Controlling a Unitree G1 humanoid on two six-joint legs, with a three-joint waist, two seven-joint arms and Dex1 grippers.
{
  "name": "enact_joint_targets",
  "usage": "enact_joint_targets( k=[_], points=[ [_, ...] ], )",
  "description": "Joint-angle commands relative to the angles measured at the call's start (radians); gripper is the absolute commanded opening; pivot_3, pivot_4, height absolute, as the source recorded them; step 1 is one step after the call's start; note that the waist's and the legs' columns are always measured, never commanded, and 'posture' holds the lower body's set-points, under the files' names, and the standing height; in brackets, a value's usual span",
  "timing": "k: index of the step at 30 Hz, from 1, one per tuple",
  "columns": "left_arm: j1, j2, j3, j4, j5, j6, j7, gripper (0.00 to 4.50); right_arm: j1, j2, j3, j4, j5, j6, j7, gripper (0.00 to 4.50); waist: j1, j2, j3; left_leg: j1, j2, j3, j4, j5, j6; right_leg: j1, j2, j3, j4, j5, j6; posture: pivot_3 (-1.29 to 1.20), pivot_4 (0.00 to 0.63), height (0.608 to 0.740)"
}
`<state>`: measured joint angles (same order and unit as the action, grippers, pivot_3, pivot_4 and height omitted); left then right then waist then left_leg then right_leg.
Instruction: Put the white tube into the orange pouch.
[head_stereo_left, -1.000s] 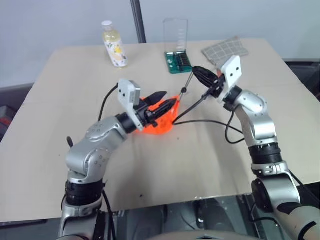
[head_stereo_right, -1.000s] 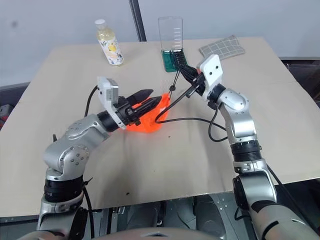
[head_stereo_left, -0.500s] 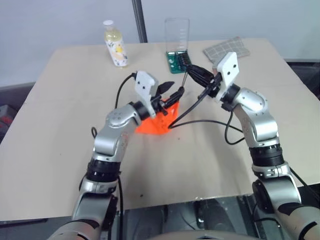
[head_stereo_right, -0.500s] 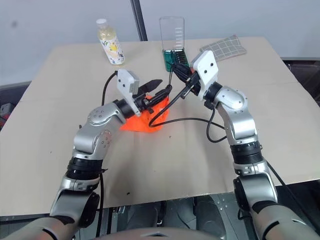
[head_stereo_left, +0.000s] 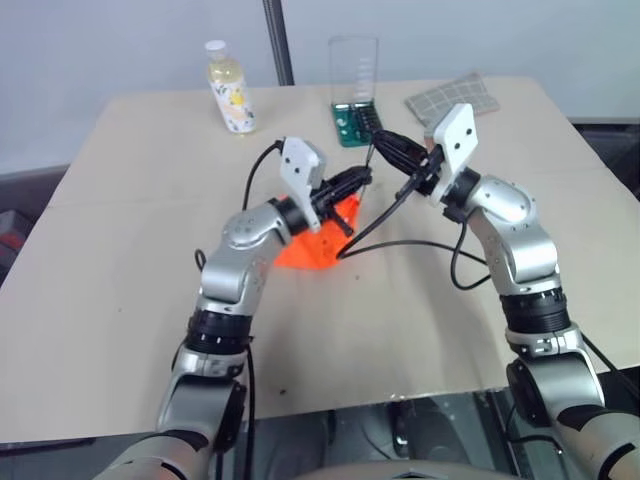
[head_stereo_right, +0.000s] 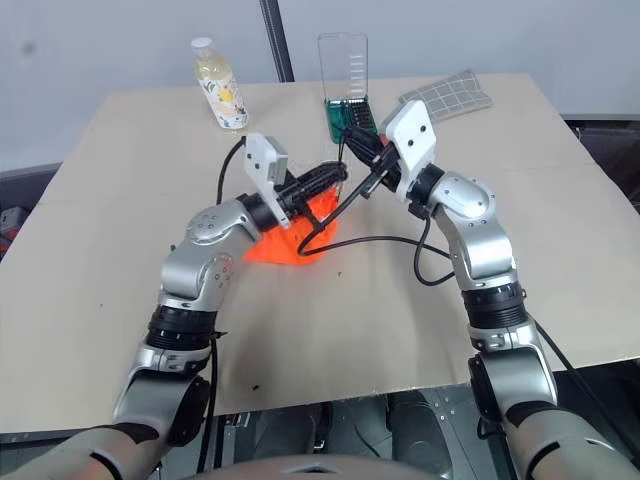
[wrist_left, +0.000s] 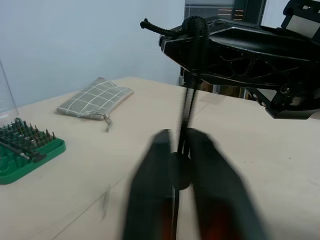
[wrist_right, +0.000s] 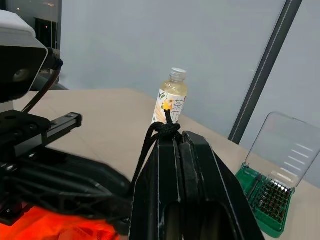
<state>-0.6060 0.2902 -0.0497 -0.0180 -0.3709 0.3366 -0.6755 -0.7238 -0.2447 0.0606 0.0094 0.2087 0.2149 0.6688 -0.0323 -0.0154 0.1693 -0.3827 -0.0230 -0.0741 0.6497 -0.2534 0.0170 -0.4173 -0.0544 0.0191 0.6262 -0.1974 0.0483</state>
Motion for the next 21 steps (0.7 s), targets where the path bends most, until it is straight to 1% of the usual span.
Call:
enact_joint_targets(
  k=[1, 10, 16, 21],
  points=[
    [-0.010, 0.007, -0.006, -0.012, 0.019, -0.010, -0.001, 0.01, -0.037, -0.004, -0.010, -0.056, 0.020, -0.010, -0.005, 0.00, 0.000, 0.000, 0.000, 0.000, 0.000, 0.000, 0.000, 0.000, 0.000, 0.000, 0.000, 0.000, 0.000, 0.000, 0.000, 0.00, 0.150, 0.740],
    [0.026, 0.019, -0.001, -0.042, 0.027, 0.008, -0.004, 0.01, -0.151, -0.005, -0.085, -0.073, 0.070, 0.024, -0.061, 0.00, 0.000, 0.000, 0.000, 0.000, 0.000, 0.000, 0.000, 0.000, 0.000, 0.000, 0.000, 0.000, 0.000, 0.000, 0.000, 0.00, 0.150, 0.740],
    [0.025, 0.020, 0.003, -0.055, 0.025, 0.021, 0.006, 0.01, -0.236, -0.007, -0.143, -0.088, 0.138, 0.062, -0.111, 0.00, 0.000, 0.000, 0.000, 0.000, 0.000, 0.000, 0.000, 0.000, 0.000, 0.000, 0.000, 0.000, 0.000, 0.000, 0.000, 0.00, 0.150, 0.740],
    [0.008, 0.011, 0.020, -0.079, -0.006, 0.043, 0.013, 0.01, -0.288, -0.018, -0.174, -0.107, 0.188, 0.096, -0.144, 0.00, 0.001, 0.000, 0.001, -0.001, 0.000, -0.001, 0.000, 0.000, 0.000, 0.000, 0.000, 0.000, 0.000, 0.000, 0.000, 0.00, 0.150, 0.740]
  ],
)
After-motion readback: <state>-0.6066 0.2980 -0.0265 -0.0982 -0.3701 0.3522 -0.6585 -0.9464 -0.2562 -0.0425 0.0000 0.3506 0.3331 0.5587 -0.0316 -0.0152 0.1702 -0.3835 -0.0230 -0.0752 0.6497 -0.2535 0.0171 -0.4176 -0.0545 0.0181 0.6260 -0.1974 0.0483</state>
